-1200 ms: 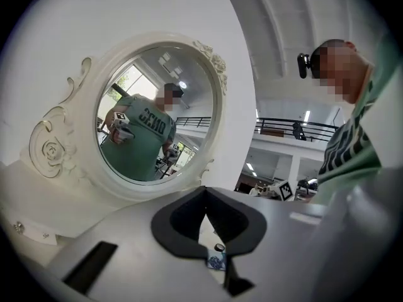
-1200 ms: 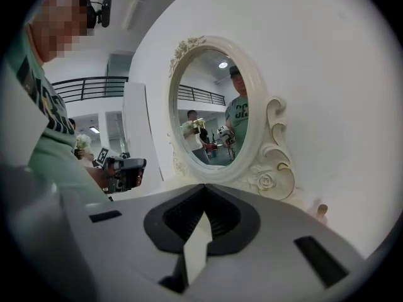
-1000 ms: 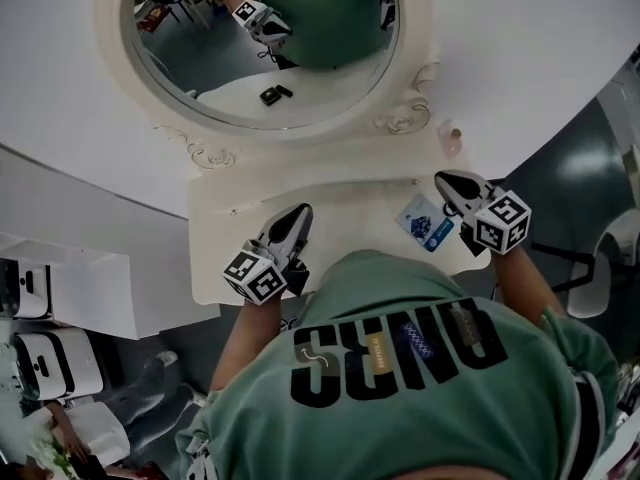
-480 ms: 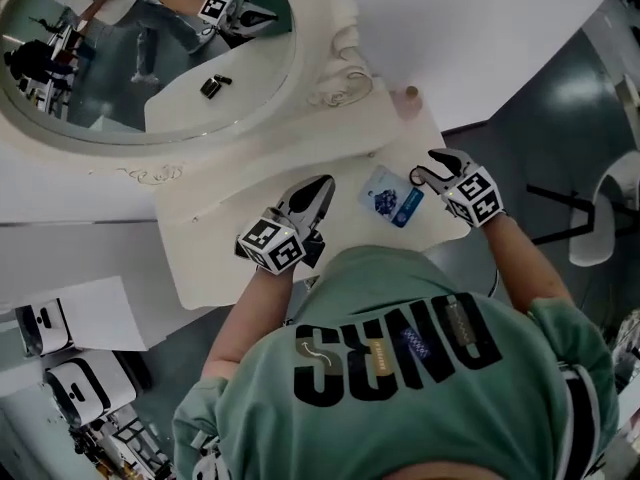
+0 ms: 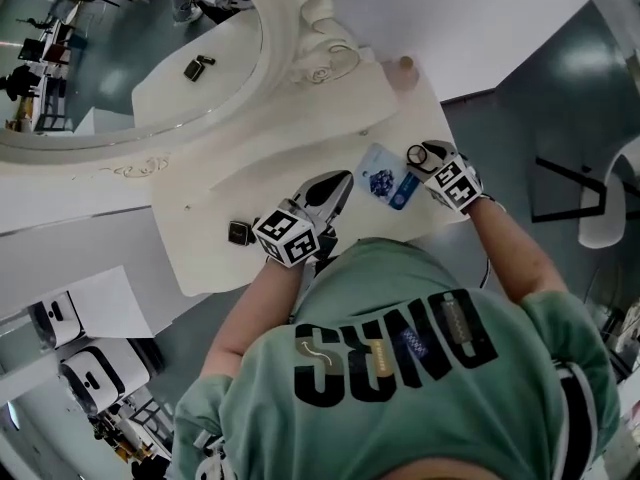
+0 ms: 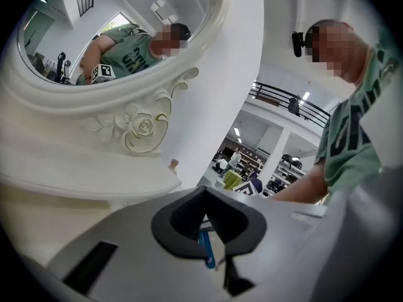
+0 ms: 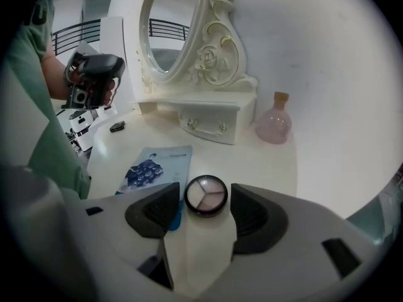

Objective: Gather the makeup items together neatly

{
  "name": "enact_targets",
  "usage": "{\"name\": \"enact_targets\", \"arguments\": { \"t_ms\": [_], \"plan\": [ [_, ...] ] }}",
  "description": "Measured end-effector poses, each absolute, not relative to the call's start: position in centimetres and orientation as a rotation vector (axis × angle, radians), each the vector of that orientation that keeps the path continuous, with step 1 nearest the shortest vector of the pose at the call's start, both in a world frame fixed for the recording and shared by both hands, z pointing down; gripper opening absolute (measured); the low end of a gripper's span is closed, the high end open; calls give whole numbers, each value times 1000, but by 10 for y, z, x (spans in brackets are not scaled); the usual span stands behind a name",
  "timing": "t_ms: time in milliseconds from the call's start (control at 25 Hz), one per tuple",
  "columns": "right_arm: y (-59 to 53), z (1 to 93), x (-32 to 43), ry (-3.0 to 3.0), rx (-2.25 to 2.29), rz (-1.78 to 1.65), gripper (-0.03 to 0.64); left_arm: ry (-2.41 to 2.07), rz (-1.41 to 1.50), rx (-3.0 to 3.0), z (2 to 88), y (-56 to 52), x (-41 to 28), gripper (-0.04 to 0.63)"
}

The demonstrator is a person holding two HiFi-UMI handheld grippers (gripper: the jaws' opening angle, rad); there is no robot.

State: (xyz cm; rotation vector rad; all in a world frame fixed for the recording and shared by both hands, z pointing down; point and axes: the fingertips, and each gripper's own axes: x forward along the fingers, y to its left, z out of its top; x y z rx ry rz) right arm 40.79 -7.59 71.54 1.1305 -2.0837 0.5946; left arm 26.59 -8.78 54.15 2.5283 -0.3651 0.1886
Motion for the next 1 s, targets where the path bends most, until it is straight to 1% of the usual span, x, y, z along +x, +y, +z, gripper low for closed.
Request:
{"name": "enact_targets", "arguments": {
  "t_ms": [80,120,240,360,520,680,840,1000],
  "plan": [
    [-75,724,410,-2065,1129,604,232,-373,191,2526,543,-86,261,-3],
    [-74,726,411,-2064,1132,607,207,-379,190,2525,543,-86,258,-3],
    [-76,721,414,-2076,1143,607,204,-398,168,2524,539,-85,245,-3],
    [-83,689,404,-2115,1183,580,202,-419,131,2534,531,-87,226,-3],
    [-107,625,358,-2206,1191,491,202,-472,48,2566,513,-99,182,-3],
    [-153,577,275,-2284,1146,411,202,-564,-34,2584,495,-123,109,-3],
    [-193,550,162,-2353,1090,372,202,-644,-41,2603,485,-142,13,-2],
    [-227,545,45,-2389,985,341,202,-728,-62,2599,478,-156,-84,-3]
  ]
}}
